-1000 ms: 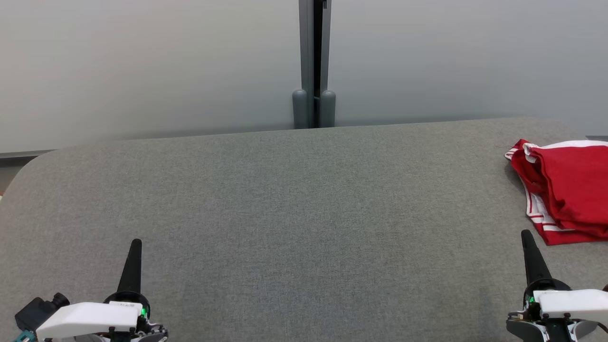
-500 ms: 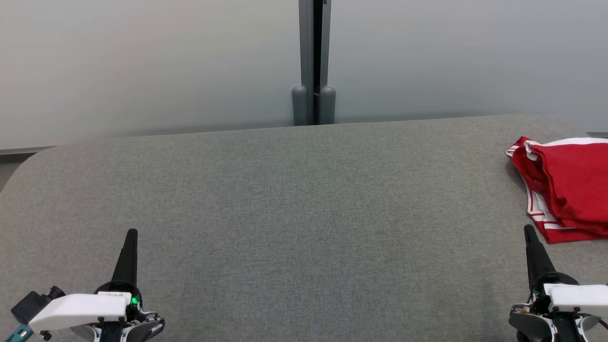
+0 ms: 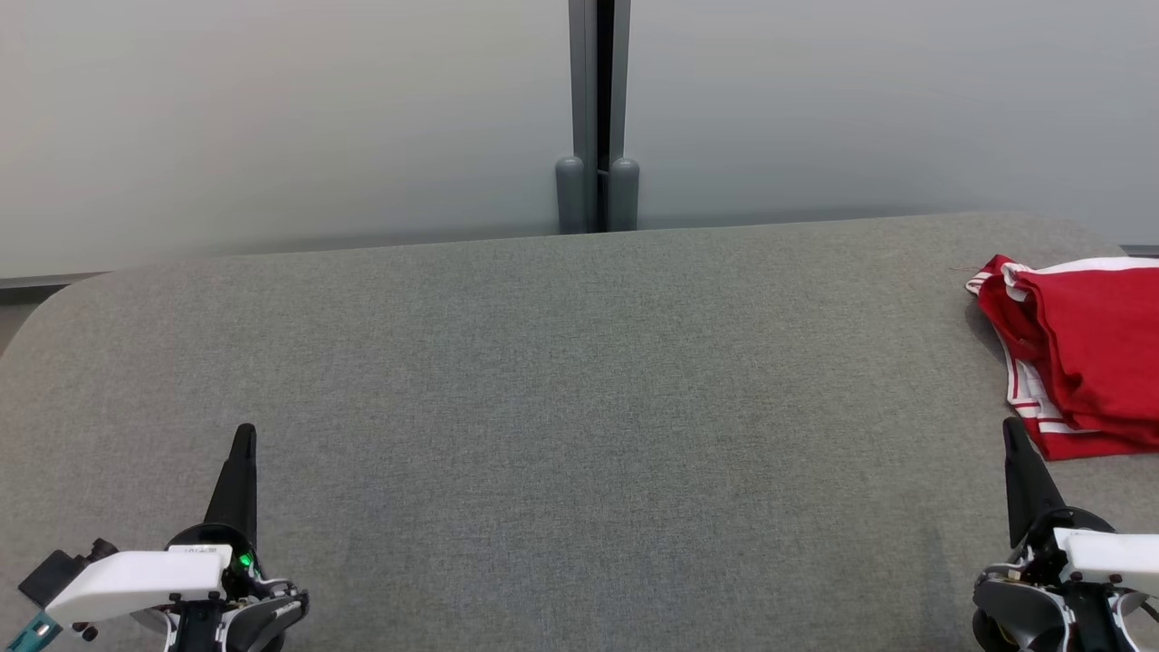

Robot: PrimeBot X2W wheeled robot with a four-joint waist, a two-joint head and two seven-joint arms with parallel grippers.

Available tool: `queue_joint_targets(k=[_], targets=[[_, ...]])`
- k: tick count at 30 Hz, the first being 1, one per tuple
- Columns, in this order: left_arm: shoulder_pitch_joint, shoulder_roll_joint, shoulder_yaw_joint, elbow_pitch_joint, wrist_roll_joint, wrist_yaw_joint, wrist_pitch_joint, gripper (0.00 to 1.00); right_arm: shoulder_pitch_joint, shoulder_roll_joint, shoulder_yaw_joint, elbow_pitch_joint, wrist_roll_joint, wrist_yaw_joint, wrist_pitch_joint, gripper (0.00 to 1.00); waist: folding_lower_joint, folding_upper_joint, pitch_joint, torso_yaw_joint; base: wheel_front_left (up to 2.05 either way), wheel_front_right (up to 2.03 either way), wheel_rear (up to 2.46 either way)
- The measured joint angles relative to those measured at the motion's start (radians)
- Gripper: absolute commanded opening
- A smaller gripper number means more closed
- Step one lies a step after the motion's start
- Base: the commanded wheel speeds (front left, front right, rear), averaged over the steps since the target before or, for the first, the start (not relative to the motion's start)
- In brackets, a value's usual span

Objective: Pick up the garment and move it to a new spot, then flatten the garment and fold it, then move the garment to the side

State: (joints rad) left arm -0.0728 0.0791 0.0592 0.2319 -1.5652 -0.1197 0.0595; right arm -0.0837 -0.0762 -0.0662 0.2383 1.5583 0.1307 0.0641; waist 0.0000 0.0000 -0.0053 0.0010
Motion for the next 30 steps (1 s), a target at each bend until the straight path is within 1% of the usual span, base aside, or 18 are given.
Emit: queue_joint_targets(k=[12,30], targets=[[-0.025,-0.002,0.014,0.012,-0.075,-0.01,0.024,0.0,-0.019,0.005,-0.018,0.004,0.077,0.0,0.026,0.0,0.0,0.0,0.009,-0.001,0.0,0.0,0.0],[-0.028,-0.006,0.022,0.012,-0.073,-0.01,0.029,0.0,-0.019,0.01,-0.024,0.005,0.076,0.0,0.03,0.0,0.0,0.0,0.008,-0.001,0.0,0.0,0.0]])
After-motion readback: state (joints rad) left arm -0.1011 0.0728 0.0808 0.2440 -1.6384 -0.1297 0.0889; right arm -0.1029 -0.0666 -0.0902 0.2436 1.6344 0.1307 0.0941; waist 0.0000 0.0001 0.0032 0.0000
